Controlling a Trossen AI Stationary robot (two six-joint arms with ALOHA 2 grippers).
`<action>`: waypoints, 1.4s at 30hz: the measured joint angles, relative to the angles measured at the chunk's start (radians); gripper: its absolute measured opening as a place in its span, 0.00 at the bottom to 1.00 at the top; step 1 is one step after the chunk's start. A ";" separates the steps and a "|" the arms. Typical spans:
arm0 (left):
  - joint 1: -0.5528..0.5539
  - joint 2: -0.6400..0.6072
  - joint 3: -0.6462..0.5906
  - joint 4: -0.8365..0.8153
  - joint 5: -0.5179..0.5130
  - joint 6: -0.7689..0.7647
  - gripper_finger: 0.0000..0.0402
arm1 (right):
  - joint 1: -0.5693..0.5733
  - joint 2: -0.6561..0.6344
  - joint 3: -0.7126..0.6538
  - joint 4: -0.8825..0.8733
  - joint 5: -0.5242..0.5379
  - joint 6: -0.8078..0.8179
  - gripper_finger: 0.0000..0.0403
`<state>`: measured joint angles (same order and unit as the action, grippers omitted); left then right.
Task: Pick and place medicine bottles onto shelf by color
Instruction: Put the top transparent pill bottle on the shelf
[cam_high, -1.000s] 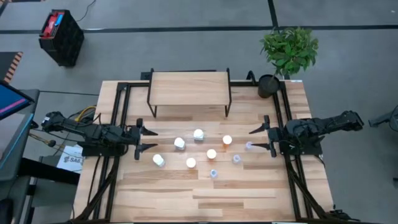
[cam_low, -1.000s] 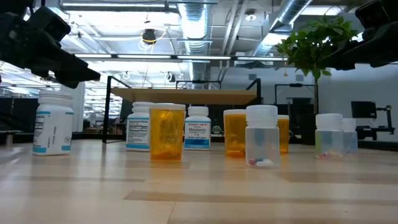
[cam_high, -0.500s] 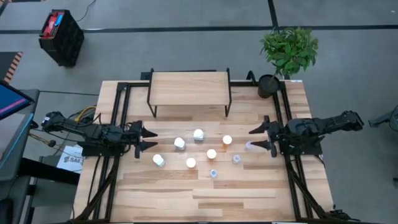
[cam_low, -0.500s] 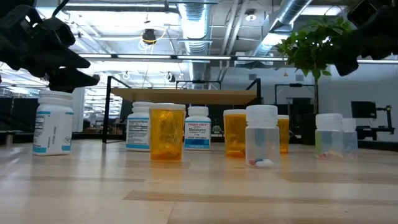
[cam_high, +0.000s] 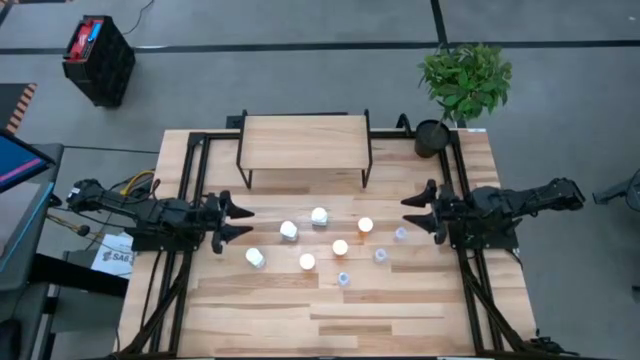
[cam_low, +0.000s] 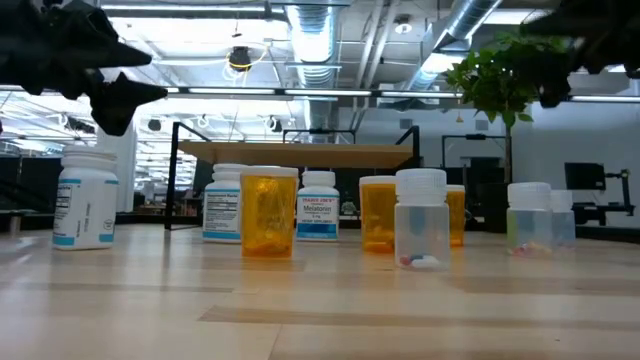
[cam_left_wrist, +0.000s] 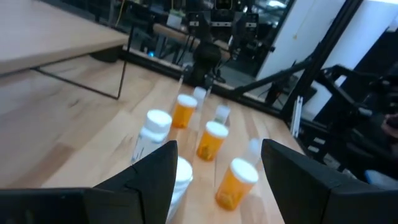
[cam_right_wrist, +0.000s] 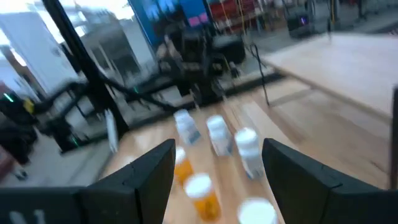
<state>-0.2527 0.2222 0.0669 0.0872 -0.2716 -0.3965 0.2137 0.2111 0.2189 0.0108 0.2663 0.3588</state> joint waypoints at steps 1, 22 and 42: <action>0.000 0.000 0.000 0.007 -0.005 0.000 0.55 | 0.004 0.006 0.006 0.019 -0.003 -0.001 0.66; 0.000 0.000 0.000 0.025 -0.031 0.090 0.55 | 0.014 0.829 0.739 -1.168 0.017 0.349 0.66; 0.000 0.000 0.000 0.018 -0.031 0.099 0.55 | -0.018 1.126 0.739 -1.095 -0.234 0.028 0.66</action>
<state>-0.2527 0.2226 0.0669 0.1051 -0.3031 -0.2979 0.1956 1.3369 0.9581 -1.0838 0.0319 0.3869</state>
